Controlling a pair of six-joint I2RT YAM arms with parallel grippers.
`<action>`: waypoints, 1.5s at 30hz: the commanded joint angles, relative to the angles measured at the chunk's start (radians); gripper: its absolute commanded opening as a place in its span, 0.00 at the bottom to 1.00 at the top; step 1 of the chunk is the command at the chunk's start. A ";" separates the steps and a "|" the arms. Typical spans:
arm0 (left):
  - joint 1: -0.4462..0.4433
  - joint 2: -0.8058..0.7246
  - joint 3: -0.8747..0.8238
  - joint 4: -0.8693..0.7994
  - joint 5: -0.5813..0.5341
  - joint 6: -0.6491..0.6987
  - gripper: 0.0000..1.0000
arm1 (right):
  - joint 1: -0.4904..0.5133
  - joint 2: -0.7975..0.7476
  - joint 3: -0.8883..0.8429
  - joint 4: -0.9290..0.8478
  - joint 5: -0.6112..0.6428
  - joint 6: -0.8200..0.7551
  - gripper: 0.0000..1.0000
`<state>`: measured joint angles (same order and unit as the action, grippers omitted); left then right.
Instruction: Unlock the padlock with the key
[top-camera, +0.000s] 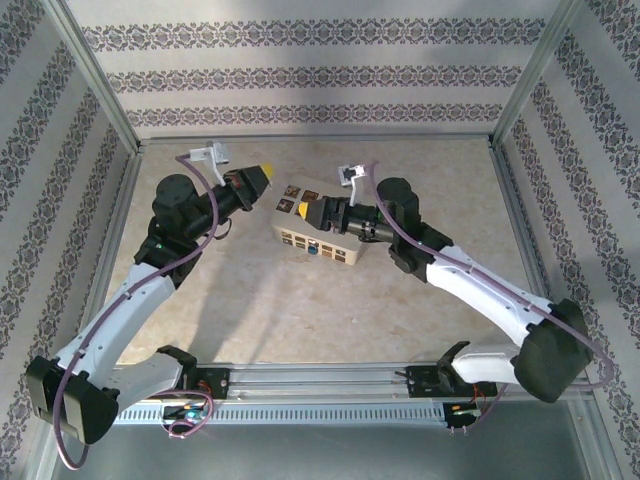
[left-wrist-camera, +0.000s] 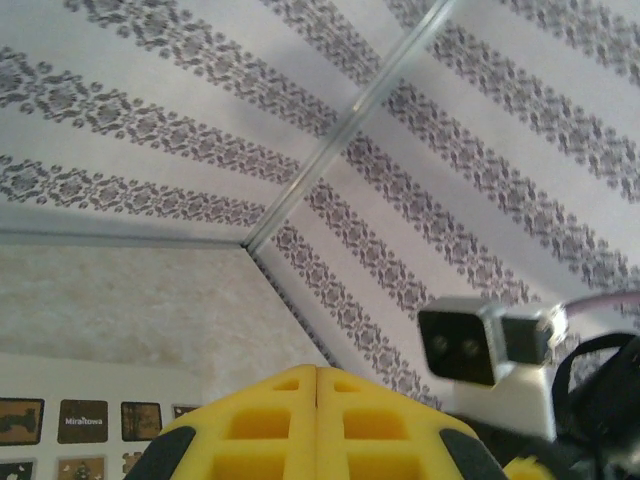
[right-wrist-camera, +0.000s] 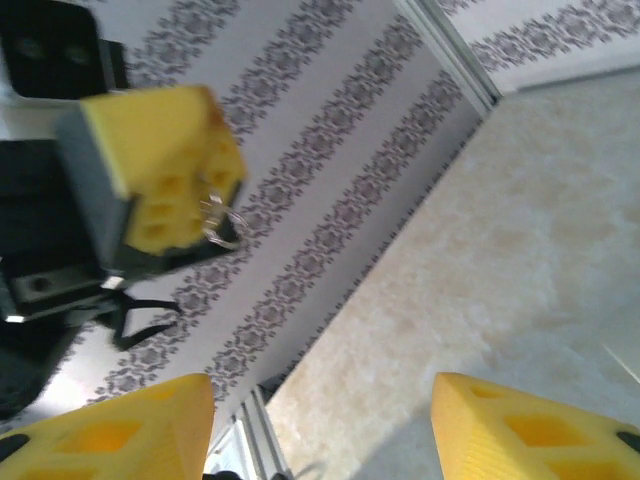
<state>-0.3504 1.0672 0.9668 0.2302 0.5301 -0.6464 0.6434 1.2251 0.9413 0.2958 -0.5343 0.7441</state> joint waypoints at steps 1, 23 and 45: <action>0.008 0.001 0.011 0.067 0.123 0.090 0.00 | -0.005 -0.033 -0.025 0.140 -0.061 -0.002 0.62; -0.013 0.021 -0.034 0.236 0.197 0.007 0.00 | 0.054 0.124 0.103 0.305 -0.162 0.096 0.59; -0.015 0.025 -0.032 0.250 0.199 0.002 0.00 | 0.065 0.193 0.150 0.330 -0.156 0.132 0.37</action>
<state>-0.3542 1.0897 0.9417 0.4129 0.7074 -0.6357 0.6983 1.4094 1.0523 0.5812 -0.6788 0.8696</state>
